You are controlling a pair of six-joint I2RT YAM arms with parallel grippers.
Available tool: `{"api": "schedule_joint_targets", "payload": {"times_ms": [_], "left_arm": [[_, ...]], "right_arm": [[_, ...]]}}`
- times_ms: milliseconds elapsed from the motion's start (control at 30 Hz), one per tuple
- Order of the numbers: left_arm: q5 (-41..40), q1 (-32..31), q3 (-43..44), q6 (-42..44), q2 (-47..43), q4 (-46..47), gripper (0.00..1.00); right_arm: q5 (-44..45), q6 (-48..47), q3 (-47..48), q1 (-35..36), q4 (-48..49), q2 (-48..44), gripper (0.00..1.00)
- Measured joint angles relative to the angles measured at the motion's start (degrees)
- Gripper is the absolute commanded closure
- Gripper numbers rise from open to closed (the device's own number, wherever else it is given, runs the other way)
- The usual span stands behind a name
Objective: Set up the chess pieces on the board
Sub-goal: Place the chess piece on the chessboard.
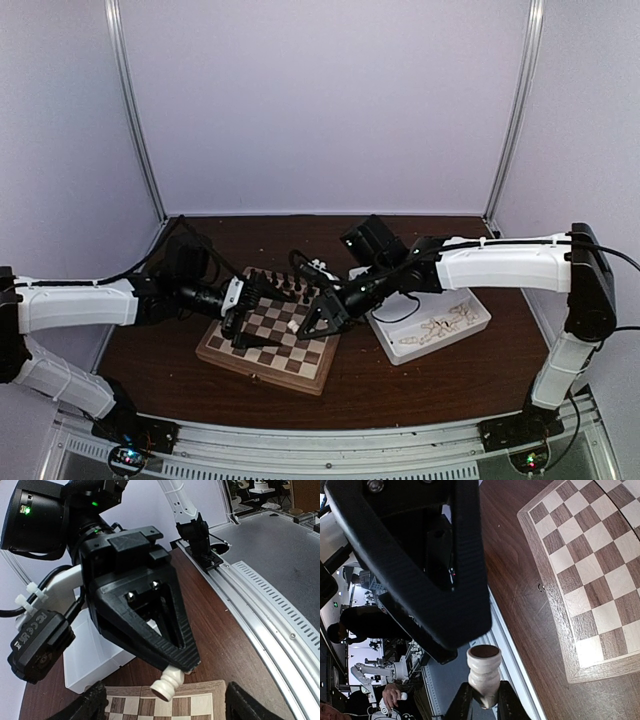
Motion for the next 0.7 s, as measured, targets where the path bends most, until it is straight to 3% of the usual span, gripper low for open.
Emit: {"api": "schedule_joint_targets", "payload": {"times_ms": [700], "left_arm": [[4.3, 0.0, 3.5, 4.8, 2.5, -5.6, 0.81]], "right_arm": [[-3.8, 4.3, 0.3, 0.4, 5.9, 1.1, 0.82]]}}
